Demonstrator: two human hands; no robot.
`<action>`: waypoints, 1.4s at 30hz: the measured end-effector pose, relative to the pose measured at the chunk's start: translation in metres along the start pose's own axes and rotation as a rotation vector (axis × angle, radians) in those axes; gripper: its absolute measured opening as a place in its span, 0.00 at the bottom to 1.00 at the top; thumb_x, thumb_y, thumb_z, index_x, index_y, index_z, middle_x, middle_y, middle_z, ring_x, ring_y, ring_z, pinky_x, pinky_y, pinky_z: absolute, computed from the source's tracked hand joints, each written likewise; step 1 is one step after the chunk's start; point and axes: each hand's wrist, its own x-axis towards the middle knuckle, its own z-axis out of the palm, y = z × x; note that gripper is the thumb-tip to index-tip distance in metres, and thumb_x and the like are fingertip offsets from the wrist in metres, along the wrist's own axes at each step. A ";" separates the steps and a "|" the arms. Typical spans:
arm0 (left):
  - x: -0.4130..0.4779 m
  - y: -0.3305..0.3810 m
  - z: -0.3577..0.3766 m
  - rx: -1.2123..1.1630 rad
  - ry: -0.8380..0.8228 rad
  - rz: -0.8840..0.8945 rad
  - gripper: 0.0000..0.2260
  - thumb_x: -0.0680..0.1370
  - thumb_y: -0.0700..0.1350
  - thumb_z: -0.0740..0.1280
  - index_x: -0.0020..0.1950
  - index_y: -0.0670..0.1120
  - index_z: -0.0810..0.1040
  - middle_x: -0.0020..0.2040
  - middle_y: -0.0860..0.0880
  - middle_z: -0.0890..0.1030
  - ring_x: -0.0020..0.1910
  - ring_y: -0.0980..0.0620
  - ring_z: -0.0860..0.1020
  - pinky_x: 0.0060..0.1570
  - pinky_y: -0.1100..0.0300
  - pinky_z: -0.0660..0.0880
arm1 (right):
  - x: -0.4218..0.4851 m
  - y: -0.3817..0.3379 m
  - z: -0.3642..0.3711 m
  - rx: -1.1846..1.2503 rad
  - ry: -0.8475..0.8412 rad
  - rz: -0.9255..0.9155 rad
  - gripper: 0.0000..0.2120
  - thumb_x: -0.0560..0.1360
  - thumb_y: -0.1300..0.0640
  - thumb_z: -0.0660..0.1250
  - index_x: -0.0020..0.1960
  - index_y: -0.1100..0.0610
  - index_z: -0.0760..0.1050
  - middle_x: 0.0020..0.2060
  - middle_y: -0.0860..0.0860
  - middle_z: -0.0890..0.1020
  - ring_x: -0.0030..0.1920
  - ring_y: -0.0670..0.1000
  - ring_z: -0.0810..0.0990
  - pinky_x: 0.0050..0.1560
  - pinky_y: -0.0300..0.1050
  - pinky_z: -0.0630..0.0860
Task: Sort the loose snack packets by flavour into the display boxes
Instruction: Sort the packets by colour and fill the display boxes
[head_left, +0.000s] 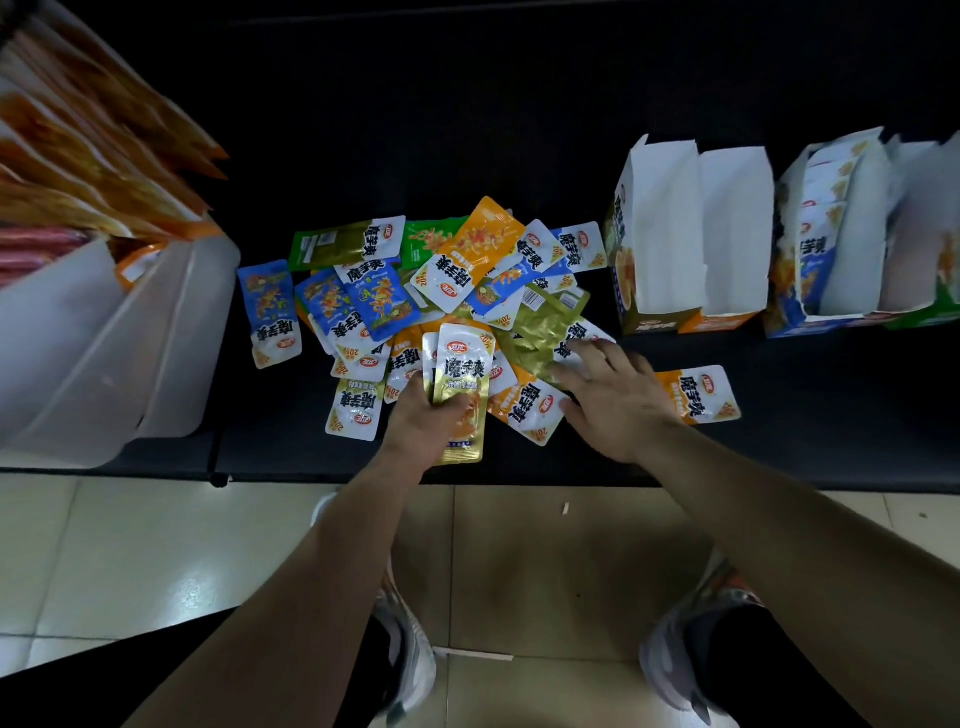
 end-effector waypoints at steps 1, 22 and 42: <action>-0.002 0.002 0.000 0.005 -0.001 0.002 0.12 0.79 0.43 0.69 0.62 0.45 0.75 0.46 0.52 0.79 0.42 0.58 0.78 0.31 0.70 0.71 | 0.004 0.004 -0.001 0.001 -0.019 0.020 0.25 0.82 0.41 0.53 0.78 0.44 0.57 0.79 0.51 0.55 0.77 0.57 0.53 0.73 0.60 0.59; -0.010 0.010 0.006 -0.068 0.015 -0.001 0.12 0.80 0.40 0.68 0.63 0.42 0.74 0.43 0.54 0.76 0.37 0.63 0.73 0.26 0.78 0.69 | -0.008 0.012 -0.009 0.225 0.106 0.152 0.26 0.76 0.60 0.64 0.74 0.53 0.69 0.59 0.56 0.80 0.57 0.61 0.78 0.55 0.54 0.78; -0.035 0.048 0.002 -0.144 -0.082 0.043 0.37 0.70 0.52 0.77 0.76 0.54 0.66 0.70 0.55 0.72 0.70 0.51 0.69 0.72 0.47 0.64 | -0.032 0.030 -0.117 0.760 -0.047 -0.017 0.07 0.79 0.57 0.70 0.48 0.44 0.80 0.52 0.43 0.80 0.56 0.47 0.78 0.57 0.46 0.71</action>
